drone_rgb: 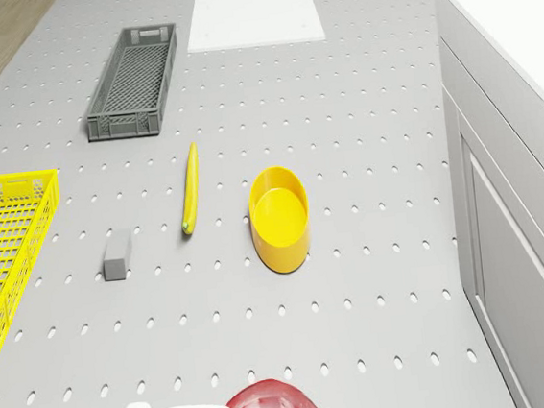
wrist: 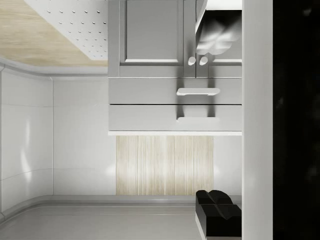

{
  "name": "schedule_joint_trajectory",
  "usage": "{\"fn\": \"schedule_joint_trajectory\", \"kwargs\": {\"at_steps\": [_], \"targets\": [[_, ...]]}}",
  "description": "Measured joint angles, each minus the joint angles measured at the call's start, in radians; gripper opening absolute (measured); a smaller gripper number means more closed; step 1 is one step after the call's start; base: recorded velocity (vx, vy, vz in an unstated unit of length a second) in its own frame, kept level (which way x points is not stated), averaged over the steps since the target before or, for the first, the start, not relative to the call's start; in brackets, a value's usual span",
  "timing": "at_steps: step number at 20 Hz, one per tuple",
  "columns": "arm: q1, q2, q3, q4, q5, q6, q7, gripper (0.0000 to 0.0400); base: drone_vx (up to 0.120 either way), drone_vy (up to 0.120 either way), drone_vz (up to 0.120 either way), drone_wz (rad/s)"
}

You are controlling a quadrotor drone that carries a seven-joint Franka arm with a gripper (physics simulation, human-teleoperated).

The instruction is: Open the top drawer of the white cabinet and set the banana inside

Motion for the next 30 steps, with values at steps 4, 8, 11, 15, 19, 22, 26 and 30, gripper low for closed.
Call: {"fn": "schedule_joint_trajectory", "kwargs": {"at_steps": [4,8,11,15,19,22,26,30], "targets": [[0.007,-0.008,-0.002,-0.001,-0.007,0.007,0.005,0.0400,0.120,-0.120,0.000,0.000],[0.013,-0.015,-0.004,-0.002,-0.013,0.013,0.011,0.0400,0.120,-0.120,0.000,0.000],[0.018,-0.021,-0.005,-0.003,-0.017,0.017,0.014,0.0400,0.120,-0.120,0.000,0.000],[0.024,-0.027,-0.007,-0.003,-0.022,0.022,0.019,0.0400,0.090,-0.120,0.000,0.000],[0.029,-0.033,-0.008,-0.004,-0.028,0.027,0.023,0.0400,0.000,-0.120,0.000,0.000],[0.033,-0.037,-0.009,-0.005,-0.031,0.031,0.026,0.0400,0.000,-0.120,0.000,0.000],[0.037,-0.043,-0.010,-0.006,-0.036,0.035,0.030,0.0400,0.000,-0.120,0.000,0.000],[0.041,-0.048,-0.012,-0.006,-0.040,0.039,0.034,0.0400,0.000,-0.120,0.080,0.000]]}}
